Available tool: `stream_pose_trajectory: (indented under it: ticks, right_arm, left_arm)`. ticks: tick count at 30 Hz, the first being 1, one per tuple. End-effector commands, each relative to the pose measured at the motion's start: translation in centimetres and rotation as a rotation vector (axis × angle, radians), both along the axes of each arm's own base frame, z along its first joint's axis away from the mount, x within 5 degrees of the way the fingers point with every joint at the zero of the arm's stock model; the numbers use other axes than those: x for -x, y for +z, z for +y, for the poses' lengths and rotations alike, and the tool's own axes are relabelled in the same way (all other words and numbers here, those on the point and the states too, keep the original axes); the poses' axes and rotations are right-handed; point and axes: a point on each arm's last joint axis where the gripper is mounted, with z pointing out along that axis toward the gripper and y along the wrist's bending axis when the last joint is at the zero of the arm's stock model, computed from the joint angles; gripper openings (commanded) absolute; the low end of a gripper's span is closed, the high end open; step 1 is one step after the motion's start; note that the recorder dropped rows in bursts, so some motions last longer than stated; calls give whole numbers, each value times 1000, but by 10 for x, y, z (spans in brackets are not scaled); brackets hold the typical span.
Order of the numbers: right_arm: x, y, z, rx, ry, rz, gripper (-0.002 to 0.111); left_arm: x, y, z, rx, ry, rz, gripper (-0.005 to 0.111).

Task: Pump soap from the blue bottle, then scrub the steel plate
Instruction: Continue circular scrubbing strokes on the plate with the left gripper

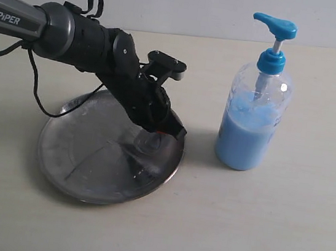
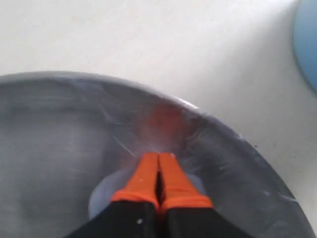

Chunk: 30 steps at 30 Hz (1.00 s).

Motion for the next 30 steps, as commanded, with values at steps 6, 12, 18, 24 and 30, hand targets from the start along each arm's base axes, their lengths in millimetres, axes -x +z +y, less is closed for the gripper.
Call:
stream_pose_trajectory:
  ticks: [6,12,18,24,30]
  right_arm:
    - [0,-1,1,-3,9,-11,0]
    - [0,-1,1,-3,9,-11,0]
    - [0,-1,1,-3,9,-11,0]
    - [0,-1,1,-5,9,-10,0]
    - [0,-1,1,-6,10,-9,0]
  left_arm:
    - [8,-23,14,-171,-101,44,0]
    - [14,-25,21,-256,-143,106,0]
    - [21,-26,26,-311,-163,180,0]
    - [27,-26,29,-334,-167,256,0]
    - [32,-25,24,-269,-119,319,0]
